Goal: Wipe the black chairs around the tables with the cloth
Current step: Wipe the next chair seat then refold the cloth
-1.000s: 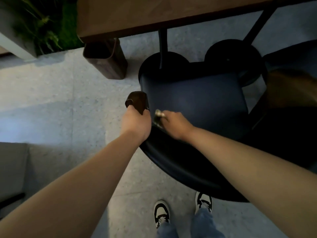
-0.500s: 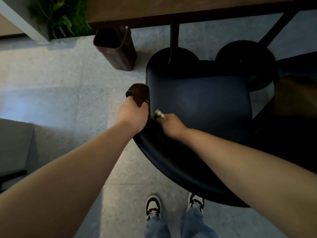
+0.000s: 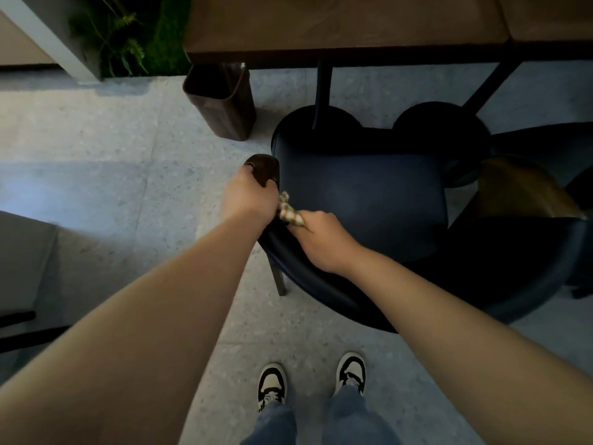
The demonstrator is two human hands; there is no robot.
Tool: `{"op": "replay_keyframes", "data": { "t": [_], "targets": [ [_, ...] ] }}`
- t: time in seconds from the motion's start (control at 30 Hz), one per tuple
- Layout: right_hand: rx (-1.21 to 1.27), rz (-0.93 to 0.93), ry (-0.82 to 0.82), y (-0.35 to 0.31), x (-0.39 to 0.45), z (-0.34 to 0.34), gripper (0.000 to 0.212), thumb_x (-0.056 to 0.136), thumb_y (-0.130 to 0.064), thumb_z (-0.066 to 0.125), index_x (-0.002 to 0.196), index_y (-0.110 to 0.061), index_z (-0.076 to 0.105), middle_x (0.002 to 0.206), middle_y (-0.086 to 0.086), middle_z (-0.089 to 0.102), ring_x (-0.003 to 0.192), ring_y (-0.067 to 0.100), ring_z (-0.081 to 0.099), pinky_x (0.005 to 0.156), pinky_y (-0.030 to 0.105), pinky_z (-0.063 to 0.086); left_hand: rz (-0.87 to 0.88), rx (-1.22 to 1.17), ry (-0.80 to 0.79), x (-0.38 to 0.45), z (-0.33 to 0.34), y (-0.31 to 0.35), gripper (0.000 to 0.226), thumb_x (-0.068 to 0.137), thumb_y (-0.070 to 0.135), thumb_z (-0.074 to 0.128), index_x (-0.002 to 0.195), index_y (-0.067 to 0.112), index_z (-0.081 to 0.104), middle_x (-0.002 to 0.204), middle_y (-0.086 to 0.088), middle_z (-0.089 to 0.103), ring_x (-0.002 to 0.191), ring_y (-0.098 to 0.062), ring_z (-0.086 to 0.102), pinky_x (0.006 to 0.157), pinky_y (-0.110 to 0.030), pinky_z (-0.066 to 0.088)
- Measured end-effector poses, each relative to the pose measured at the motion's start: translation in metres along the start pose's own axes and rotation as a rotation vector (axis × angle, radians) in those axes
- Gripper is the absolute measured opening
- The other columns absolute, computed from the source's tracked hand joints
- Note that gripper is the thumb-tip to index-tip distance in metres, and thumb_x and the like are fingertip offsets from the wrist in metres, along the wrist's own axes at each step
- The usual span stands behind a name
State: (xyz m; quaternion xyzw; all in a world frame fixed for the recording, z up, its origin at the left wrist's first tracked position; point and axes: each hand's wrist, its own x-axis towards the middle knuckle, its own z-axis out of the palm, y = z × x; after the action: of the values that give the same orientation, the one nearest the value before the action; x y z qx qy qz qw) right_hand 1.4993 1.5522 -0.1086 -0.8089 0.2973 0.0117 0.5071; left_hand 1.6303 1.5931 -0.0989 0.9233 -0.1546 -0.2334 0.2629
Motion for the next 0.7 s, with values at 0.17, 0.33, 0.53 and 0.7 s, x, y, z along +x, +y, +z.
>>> {"op": "replay_keyframes", "data": {
  "t": [0.17,0.33,0.53,0.7],
  "targets": [
    [0.189,0.139,0.135,0.014,0.015,-0.007,0.021,0.098,-0.018,0.044,0.091,-0.009,0.062,0.100,0.015,0.066,0.097,0.034,0.061,0.080,0.038,0.046,-0.237,-0.281,0.159,-0.065,0.019,0.003,0.056,0.093,0.026,0.054,0.143,0.008,0.034,0.144,-0.013,0.042,0.125,-0.035,0.049,0.102,-0.041,0.040],
    [0.089,0.255,0.157,0.064,0.034,-0.036,0.029,0.098,-0.017,0.042,0.110,-0.003,0.063,0.112,0.018,0.065,0.106,0.034,0.058,0.085,0.036,0.044,-0.292,-0.197,0.267,-0.080,0.036,0.004,0.062,0.101,0.034,0.042,0.154,0.019,0.014,0.152,-0.008,0.035,0.131,-0.032,0.045,0.104,-0.044,0.038],
    [0.073,0.345,-0.077,0.101,0.050,-0.024,0.035,0.098,-0.026,0.042,0.113,-0.003,0.064,0.115,0.019,0.064,0.108,0.036,0.058,0.089,0.037,0.046,-0.263,-0.027,0.313,-0.071,0.038,0.000,0.049,0.100,0.037,0.041,0.145,0.017,0.033,0.136,-0.010,0.051,0.117,-0.034,0.055,0.098,-0.048,0.045],
    [0.114,0.320,-0.271,0.092,0.054,0.014,0.020,0.099,-0.021,0.043,0.089,-0.012,0.058,0.093,0.009,0.056,0.086,0.019,0.051,0.066,0.026,0.032,-0.243,0.000,0.320,-0.067,0.039,-0.004,0.042,0.100,0.035,0.041,0.138,0.016,0.039,0.129,-0.008,0.054,0.110,-0.032,0.057,0.092,-0.047,0.047]
  ]
}}
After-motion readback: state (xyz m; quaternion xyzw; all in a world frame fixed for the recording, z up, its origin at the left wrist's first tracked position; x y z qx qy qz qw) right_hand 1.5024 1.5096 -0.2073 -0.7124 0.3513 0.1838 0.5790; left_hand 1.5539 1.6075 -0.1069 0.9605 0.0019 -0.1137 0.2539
